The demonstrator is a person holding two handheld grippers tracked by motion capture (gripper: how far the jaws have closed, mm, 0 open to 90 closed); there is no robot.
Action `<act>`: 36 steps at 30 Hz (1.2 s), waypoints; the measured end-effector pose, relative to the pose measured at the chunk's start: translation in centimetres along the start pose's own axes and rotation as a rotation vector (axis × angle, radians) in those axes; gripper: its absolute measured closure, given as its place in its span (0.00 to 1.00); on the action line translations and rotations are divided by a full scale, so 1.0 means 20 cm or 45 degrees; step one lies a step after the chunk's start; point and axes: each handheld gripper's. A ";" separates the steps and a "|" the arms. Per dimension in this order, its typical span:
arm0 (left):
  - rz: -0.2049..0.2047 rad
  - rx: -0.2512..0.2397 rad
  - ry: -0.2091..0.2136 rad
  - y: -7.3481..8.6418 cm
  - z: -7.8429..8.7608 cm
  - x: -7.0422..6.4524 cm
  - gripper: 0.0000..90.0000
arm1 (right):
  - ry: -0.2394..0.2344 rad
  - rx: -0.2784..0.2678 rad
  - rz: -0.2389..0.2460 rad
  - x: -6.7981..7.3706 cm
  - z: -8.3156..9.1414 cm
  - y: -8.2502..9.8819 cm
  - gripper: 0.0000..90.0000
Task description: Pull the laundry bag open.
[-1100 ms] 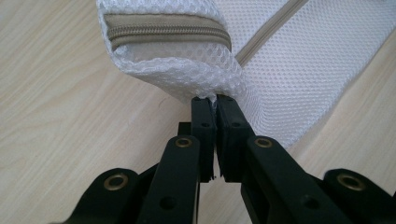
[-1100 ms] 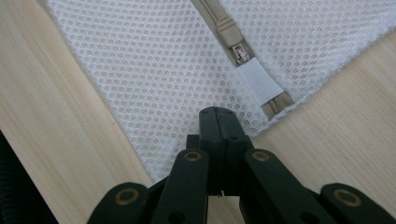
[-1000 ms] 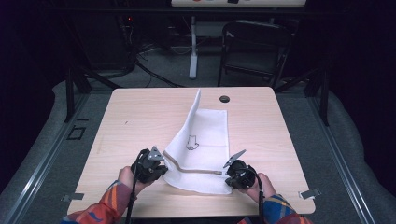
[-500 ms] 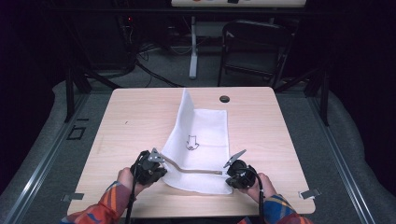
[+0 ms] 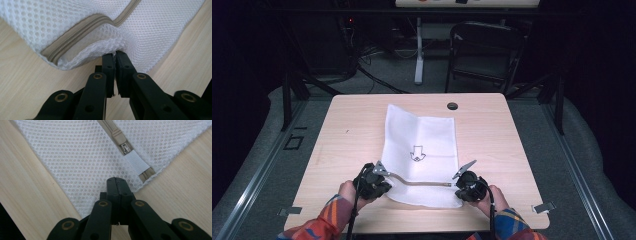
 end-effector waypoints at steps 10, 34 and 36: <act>0.043 0.052 0.028 0.01 -0.02 0.02 0.91 | 0.010 0.013 0.003 0.00 0.00 0.00 1.00; 0.082 -0.140 0.095 0.04 0.18 0.00 0.35 | 0.014 -0.012 -0.029 -0.03 0.03 0.00 0.84; 0.066 -0.129 0.082 0.02 0.16 0.00 0.29 | 0.024 -0.040 -0.053 -0.04 0.05 -0.01 0.70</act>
Point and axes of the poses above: each handheld gripper's, and its own axes: z roughly backward along the jaws, y roughly out of its underside, x roughly to its left, and after that the axes turned 14 degrees about y, right-handed
